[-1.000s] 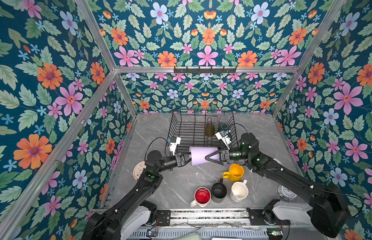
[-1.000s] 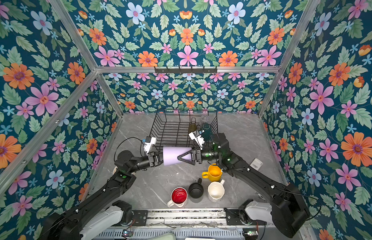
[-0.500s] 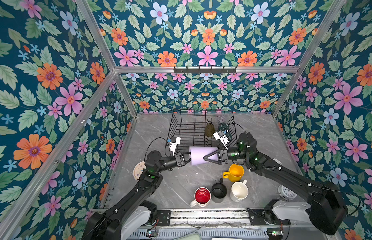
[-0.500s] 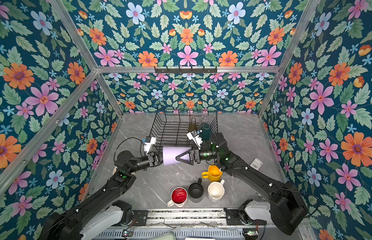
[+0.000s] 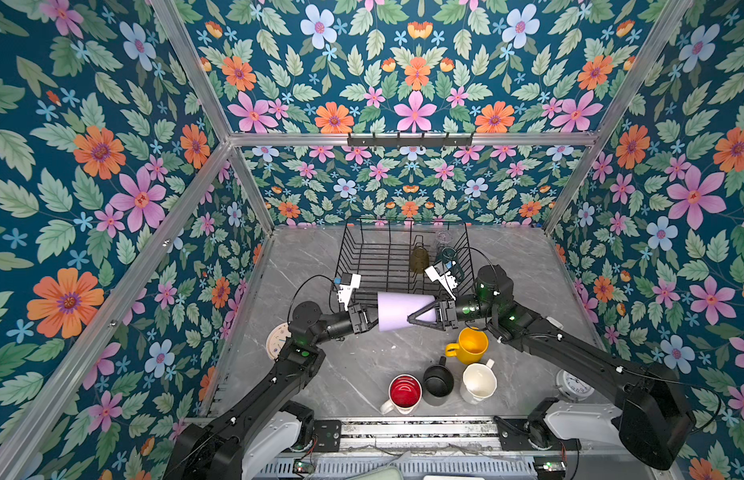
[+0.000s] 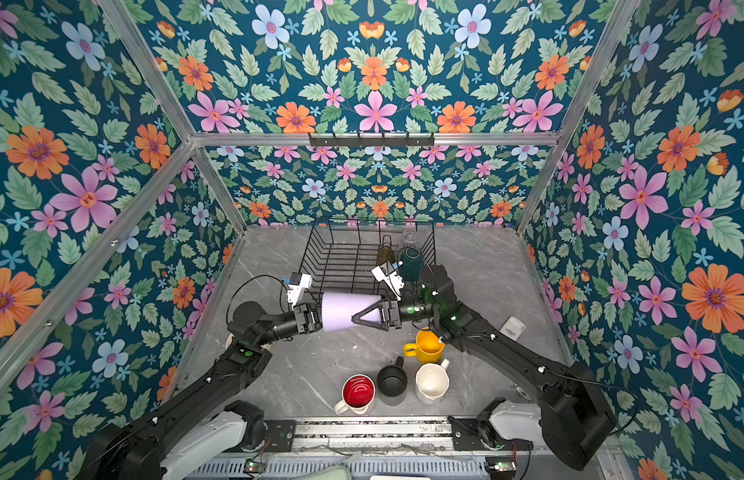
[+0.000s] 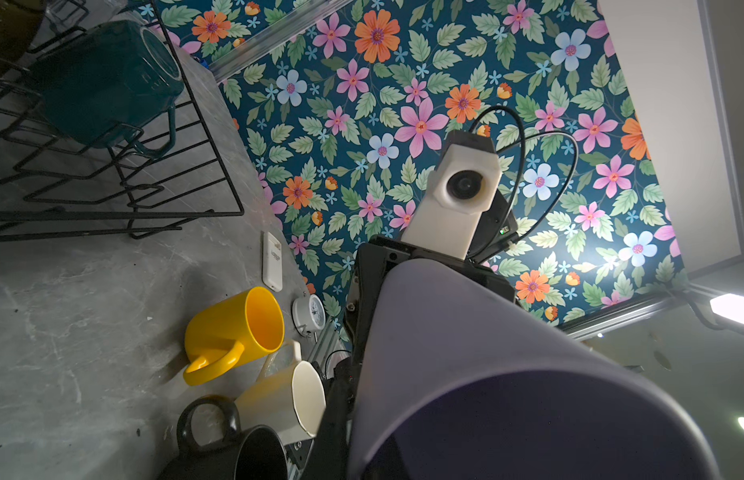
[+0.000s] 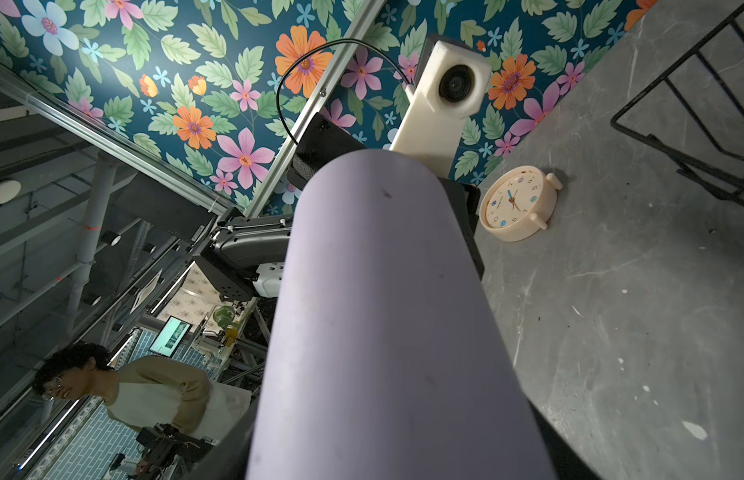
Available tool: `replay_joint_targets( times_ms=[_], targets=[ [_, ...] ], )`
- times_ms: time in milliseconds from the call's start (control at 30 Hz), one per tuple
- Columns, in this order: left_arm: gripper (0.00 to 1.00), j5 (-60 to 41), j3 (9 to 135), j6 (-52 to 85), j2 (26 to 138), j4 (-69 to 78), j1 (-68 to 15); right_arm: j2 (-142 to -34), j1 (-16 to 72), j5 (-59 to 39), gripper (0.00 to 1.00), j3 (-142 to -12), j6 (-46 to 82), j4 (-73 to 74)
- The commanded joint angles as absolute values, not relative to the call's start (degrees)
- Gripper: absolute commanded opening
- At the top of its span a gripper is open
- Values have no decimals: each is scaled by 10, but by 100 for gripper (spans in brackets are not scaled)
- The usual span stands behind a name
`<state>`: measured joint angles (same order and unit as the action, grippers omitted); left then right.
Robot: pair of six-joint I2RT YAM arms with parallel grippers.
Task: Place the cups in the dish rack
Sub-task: 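Close the right gripper on the lavender cup's base while the left holds it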
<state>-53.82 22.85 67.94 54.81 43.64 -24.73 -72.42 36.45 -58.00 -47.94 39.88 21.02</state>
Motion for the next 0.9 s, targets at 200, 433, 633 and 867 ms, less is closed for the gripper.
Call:
replay_joint_targets(
  times_ms=[200, 433, 633, 867],
  targets=[
    [0, -537, 232, 678, 549, 451, -248, -724, 367, -544, 52, -489, 390, 198],
    [0, -541, 232, 678, 548, 450, -248, -721, 367, -538, 90, -491, 394, 201],
    [0, -543, 230, 677, 549, 449, -249, -724, 366, -538, 87, -497, 397, 202],
    [0, -546, 231, 677, 552, 450, -248, -730, 367, -540, 70, -498, 401, 200]
  ],
)
